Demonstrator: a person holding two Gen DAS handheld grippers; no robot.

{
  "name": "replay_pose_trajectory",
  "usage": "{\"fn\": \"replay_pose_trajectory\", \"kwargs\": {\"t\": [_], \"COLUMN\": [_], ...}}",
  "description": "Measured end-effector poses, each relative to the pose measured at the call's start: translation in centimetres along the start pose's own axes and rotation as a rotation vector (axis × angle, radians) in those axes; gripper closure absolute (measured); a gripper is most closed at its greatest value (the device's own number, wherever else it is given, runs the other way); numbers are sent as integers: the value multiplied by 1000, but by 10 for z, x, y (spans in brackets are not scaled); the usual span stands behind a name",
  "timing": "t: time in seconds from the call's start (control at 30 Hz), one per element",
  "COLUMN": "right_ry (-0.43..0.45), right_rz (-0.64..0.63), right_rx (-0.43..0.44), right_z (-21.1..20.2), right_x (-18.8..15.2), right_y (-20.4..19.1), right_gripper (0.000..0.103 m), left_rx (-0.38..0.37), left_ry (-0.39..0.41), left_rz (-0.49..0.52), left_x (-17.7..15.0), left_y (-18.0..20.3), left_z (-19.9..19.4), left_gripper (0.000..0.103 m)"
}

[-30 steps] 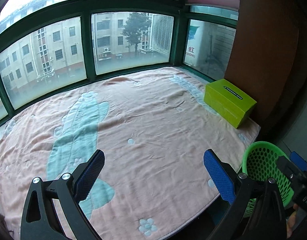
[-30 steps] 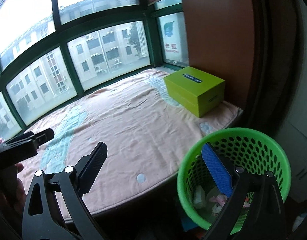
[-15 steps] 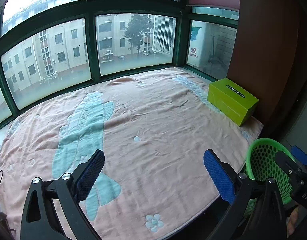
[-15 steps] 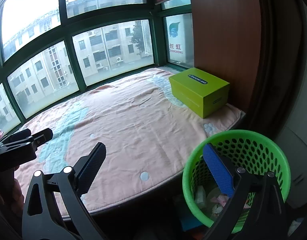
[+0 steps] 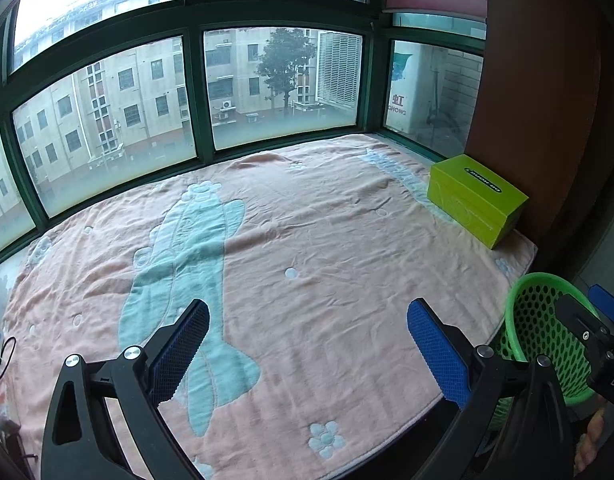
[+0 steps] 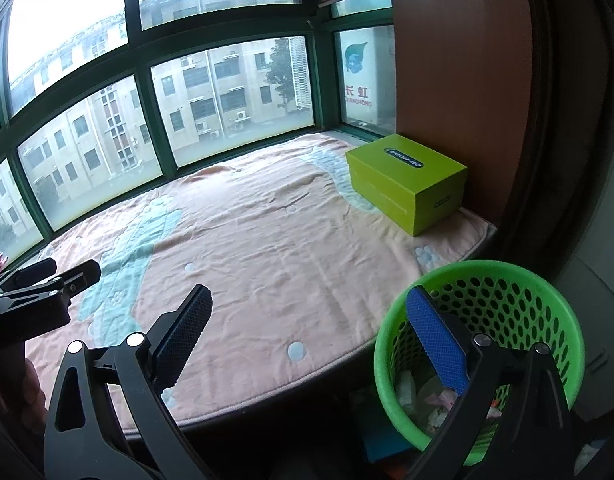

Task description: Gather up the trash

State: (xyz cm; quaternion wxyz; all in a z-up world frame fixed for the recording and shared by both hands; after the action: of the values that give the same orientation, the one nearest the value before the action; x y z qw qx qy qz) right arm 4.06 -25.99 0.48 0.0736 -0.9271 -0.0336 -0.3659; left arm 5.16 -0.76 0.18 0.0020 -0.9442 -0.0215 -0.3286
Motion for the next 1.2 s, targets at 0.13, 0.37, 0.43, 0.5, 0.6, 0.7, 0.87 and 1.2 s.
{"fn": "replay_pose_trajectory", "kwargs": {"t": [0.13, 0.37, 0.43, 0.5, 0.6, 0.7, 0.87, 1.2], "right_ry": [0, 0, 0, -1, -1, -1, -2, -4], "right_rz": [0, -2, -1, -2, -4, 0, -2, -8], "right_rx": [1, 4, 5, 6, 4, 5, 5, 8], "right_z": [0, 1, 1, 1, 1, 2, 2, 4], "right_x": [0, -1, 0, 0, -1, -1, -1, -3], "right_y": [0, -1, -1, -1, -2, -2, -2, -6], "right_gripper": [6, 6, 6, 6, 6, 6, 6, 6], "left_rx": [4, 10, 10, 10, 12, 12, 13, 22], "left_ry": [-3, -6, -6, -6, -7, -6, -10, -10], "left_rz": [0, -1, -1, -1, 0, 0, -3, -11], "left_x": [-1, -2, -2, -2, -3, -2, -3, -6], "left_y": [0, -2, -3, -3, -3, -4, -5, -9], "left_z": [1, 2, 1, 2, 2, 2, 2, 3], "left_gripper": [7, 7, 7, 7, 7, 7, 7, 7]}}
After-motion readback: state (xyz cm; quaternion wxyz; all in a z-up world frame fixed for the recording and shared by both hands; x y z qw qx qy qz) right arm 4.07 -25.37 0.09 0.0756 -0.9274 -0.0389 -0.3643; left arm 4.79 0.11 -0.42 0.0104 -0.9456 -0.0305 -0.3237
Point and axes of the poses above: each gripper's, at about its wrist camera, not at the fingertips, and z roughly the way its jaws point, y to its right, x to its top, the point moved 2 cm from there along z, roughly the way its jaws point, and after that the axes turned 11 degrees about -y, right-handed, at the moved point
